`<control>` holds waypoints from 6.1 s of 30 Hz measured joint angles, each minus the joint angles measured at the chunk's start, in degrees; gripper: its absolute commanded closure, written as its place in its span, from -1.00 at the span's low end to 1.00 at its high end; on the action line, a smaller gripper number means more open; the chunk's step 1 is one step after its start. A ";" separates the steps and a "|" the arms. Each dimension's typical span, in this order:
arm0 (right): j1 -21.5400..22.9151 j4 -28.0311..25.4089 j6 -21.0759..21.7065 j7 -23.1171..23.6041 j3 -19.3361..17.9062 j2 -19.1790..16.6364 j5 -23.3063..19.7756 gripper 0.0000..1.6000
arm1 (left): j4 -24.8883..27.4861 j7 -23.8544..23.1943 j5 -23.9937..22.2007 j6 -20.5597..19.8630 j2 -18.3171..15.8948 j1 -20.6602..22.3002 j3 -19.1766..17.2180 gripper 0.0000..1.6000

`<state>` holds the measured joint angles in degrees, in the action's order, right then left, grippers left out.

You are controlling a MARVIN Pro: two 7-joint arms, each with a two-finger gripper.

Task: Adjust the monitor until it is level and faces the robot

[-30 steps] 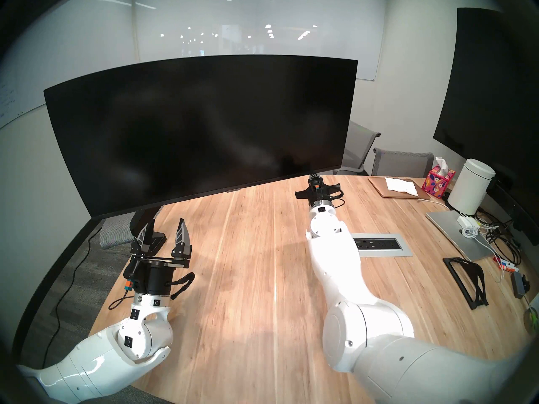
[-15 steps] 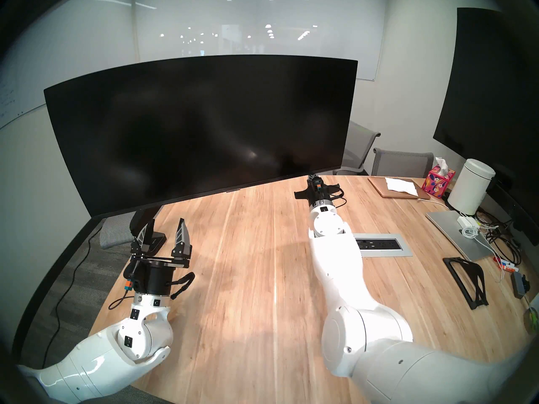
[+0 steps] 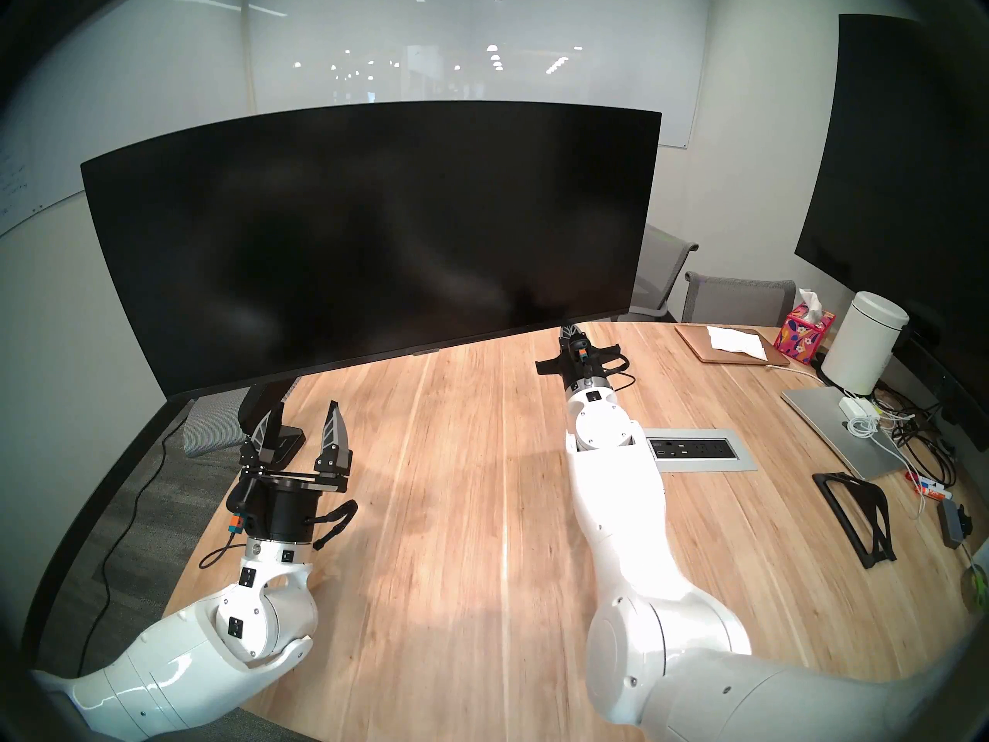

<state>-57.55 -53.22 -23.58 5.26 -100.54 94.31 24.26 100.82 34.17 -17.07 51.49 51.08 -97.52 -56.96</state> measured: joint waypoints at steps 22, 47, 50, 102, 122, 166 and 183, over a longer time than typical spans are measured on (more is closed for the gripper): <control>-11.32 -12.03 -6.08 3.16 0.45 0.67 -2.09 1.00 | -0.04 0.00 0.00 0.00 0.01 0.00 0.00 -1.00; -23.97 -25.74 -7.72 4.33 3.33 0.59 -1.21 1.00 | 0.00 0.00 0.01 0.00 0.01 0.00 0.00 -1.00; -24.73 -27.91 -4.07 6.51 3.26 0.37 -1.34 1.00 | 0.01 0.00 0.01 0.00 0.01 0.00 0.00 -1.00; -35.08 -44.59 5.37 24.51 1.03 -3.41 -4.90 1.00 | 0.05 0.00 -0.01 0.00 -0.11 0.00 0.00 -1.00; -43.53 -49.92 -12.25 16.33 2.70 -1.94 -0.79 0.84 | 0.07 0.01 -0.03 0.00 -0.15 0.00 0.00 -1.00; -41.54 -43.33 -20.54 -1.69 6.19 -1.77 9.39 0.84 | 0.10 0.01 -0.05 0.00 -0.21 0.00 0.00 -1.00; -41.51 -43.31 -20.58 -1.76 6.19 -1.75 9.35 0.84 | 0.11 0.01 -0.05 0.00 -0.22 0.00 0.00 -1.00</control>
<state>-99.06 -96.53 -44.16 3.50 -94.35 92.56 33.61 100.93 34.18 -17.11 51.48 50.85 -97.52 -56.96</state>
